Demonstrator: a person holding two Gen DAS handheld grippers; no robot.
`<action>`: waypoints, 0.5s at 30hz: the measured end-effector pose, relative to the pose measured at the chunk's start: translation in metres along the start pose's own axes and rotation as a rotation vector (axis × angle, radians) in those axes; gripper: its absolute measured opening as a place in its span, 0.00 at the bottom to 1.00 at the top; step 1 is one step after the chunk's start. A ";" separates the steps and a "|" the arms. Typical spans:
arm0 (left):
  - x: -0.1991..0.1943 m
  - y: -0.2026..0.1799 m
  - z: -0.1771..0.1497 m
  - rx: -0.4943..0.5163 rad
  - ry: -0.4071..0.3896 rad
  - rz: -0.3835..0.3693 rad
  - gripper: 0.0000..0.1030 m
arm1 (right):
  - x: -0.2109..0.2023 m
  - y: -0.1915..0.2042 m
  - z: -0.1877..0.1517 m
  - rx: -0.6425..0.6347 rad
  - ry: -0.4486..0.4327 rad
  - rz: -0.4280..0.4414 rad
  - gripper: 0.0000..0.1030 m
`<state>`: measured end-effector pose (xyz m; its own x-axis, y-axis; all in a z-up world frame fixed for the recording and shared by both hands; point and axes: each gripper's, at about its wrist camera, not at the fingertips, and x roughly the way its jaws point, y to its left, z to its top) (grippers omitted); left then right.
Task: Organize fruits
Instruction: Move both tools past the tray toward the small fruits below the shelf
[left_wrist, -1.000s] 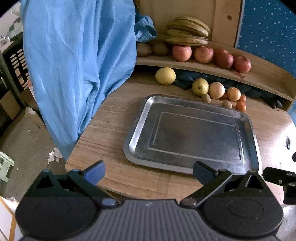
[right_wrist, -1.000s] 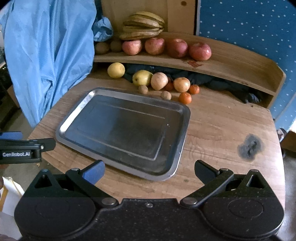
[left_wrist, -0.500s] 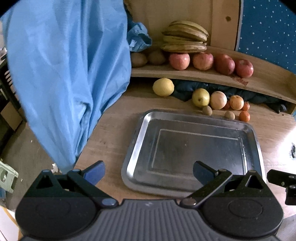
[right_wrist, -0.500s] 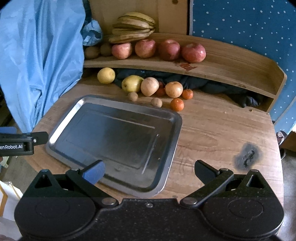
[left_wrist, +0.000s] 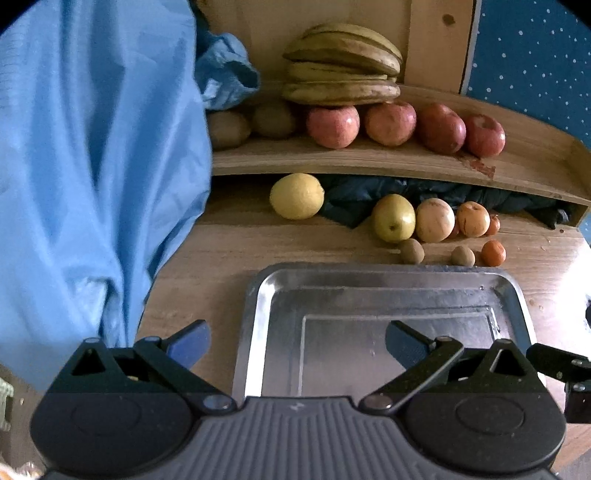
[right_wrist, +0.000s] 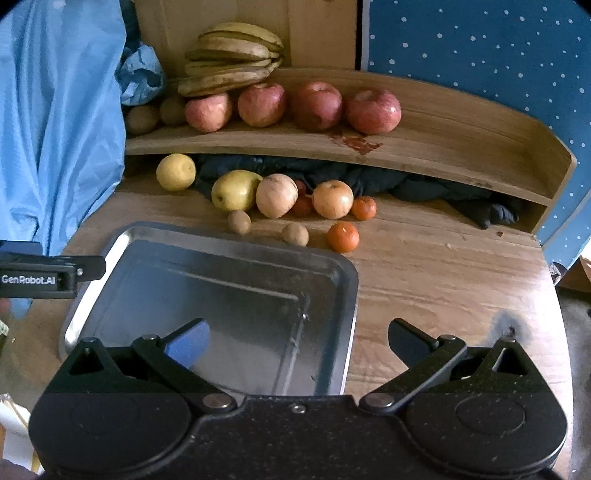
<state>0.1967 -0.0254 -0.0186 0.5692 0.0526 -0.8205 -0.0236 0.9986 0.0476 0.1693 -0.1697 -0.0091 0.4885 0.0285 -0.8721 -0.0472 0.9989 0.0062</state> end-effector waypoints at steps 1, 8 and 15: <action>0.004 0.002 0.003 0.006 0.001 -0.012 1.00 | 0.002 0.003 0.002 0.002 -0.001 -0.007 1.00; 0.029 0.003 0.026 0.082 -0.021 -0.098 1.00 | 0.013 0.015 0.014 0.005 -0.052 -0.109 1.00; 0.049 -0.013 0.042 0.118 -0.007 -0.194 1.00 | 0.012 0.007 0.020 0.056 -0.074 -0.183 1.00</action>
<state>0.2593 -0.0360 -0.0350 0.5594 -0.1411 -0.8168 0.1827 0.9822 -0.0445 0.1927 -0.1616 -0.0100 0.5470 -0.1534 -0.8230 0.0961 0.9881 -0.1203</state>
